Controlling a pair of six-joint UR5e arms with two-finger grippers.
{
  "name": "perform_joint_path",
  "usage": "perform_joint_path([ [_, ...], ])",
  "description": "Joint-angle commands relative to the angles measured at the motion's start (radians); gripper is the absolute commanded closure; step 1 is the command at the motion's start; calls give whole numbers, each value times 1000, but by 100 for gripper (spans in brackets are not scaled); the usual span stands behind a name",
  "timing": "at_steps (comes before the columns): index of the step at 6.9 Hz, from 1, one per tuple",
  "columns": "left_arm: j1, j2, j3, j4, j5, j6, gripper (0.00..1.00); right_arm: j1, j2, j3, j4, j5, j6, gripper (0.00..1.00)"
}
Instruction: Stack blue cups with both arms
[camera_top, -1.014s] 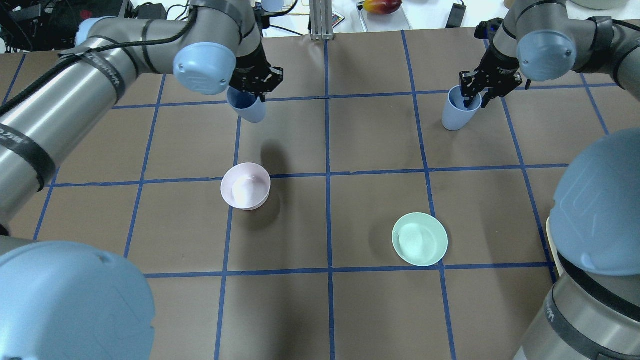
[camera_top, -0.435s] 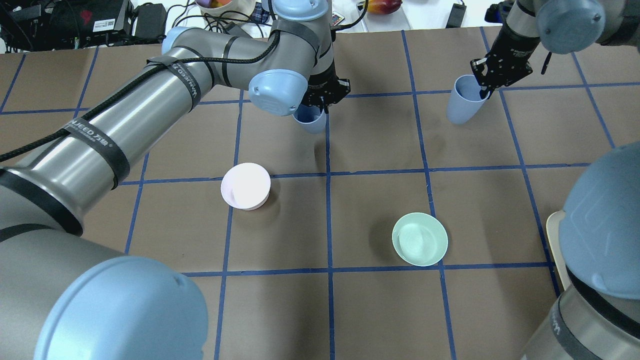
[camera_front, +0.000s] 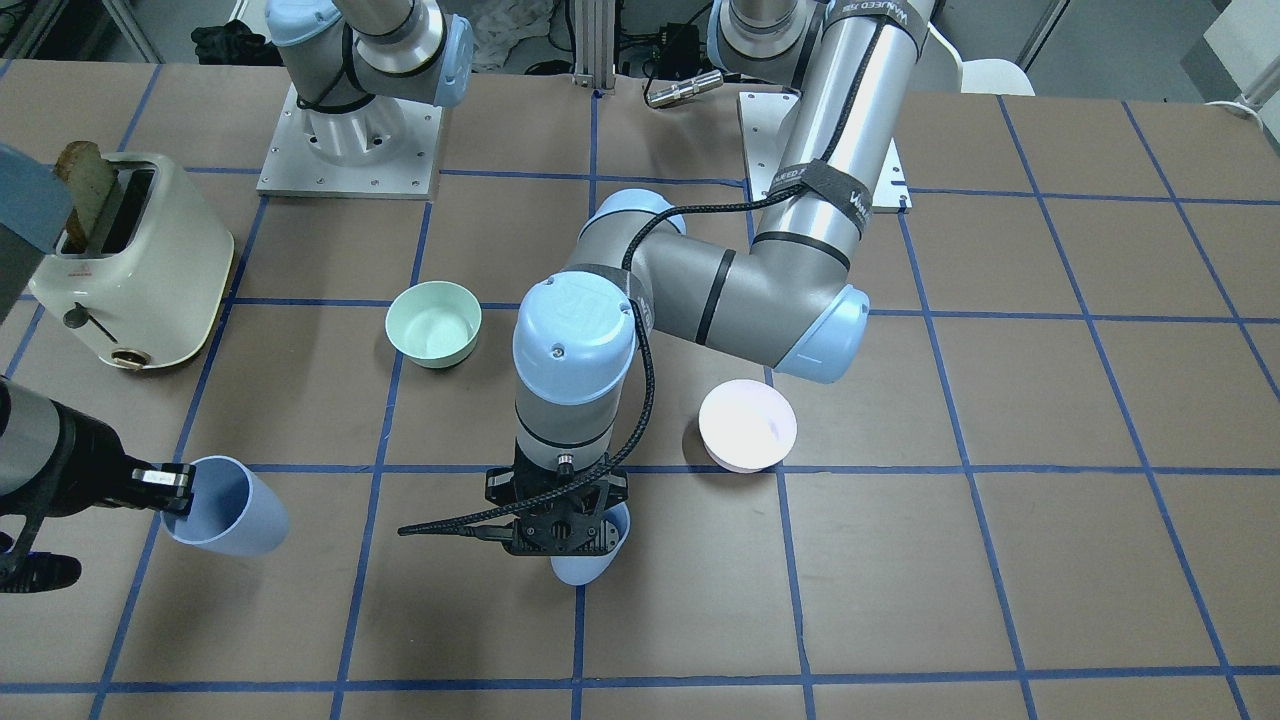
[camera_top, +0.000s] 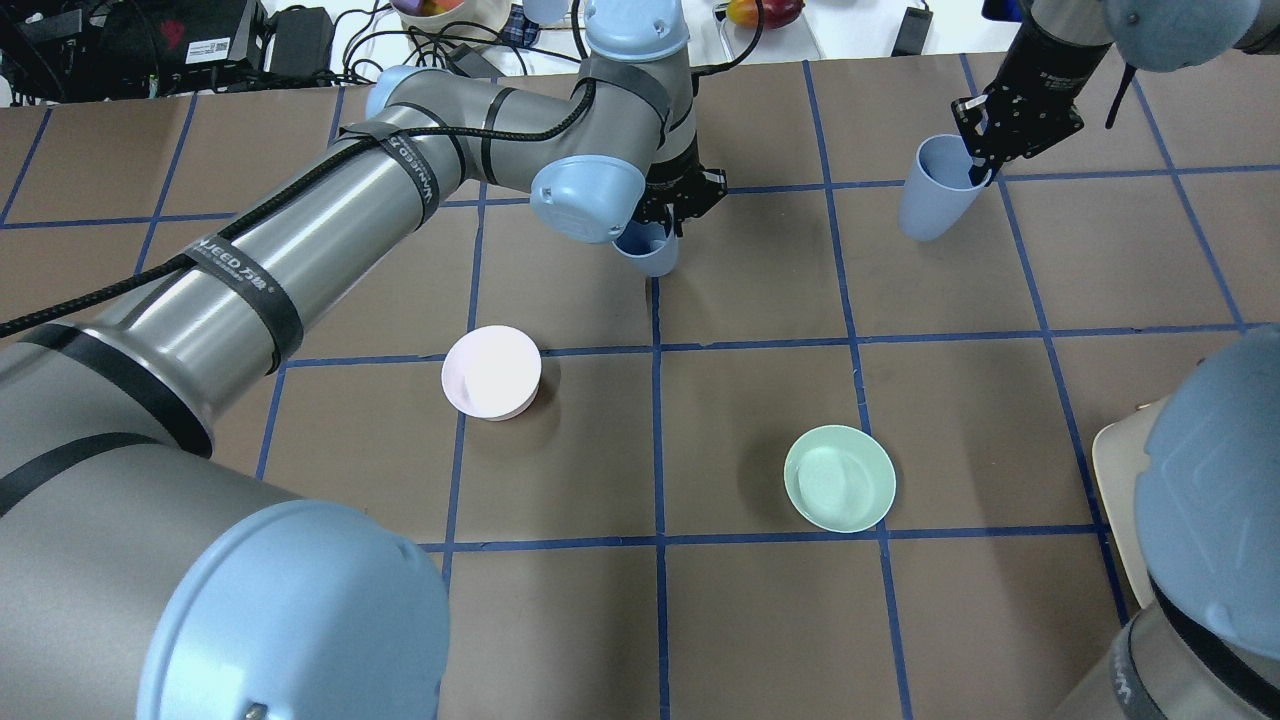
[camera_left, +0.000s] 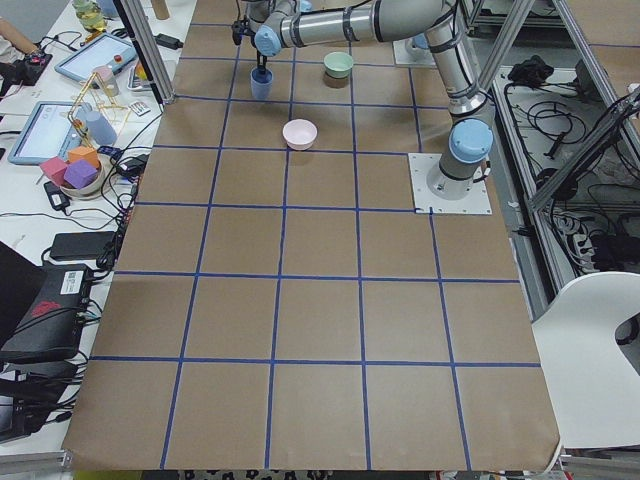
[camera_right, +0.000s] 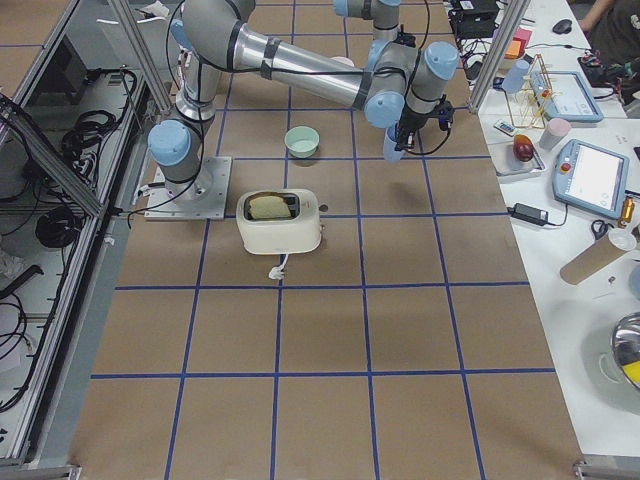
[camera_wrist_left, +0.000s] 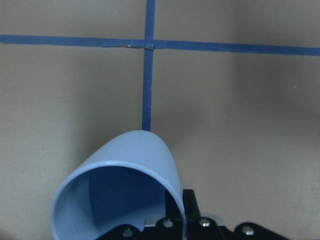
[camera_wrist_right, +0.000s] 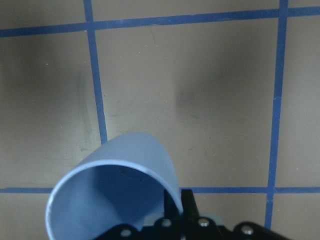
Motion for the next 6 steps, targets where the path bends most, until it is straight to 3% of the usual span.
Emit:
perform_joint_path([
  [1,-3,26,5,-4,1,15,0,5,-24,-3,38,65,13,100],
  [2,9,68,11,-59,1,17,0,19,-29,-17,41,71,70,100],
  [4,87,227,46,-380,-36,93,0,127,-30,-61,49,68,213,100],
  [6,147,355,24,-556,-27,141,0,271,-30,-95,49,71,430,100],
])
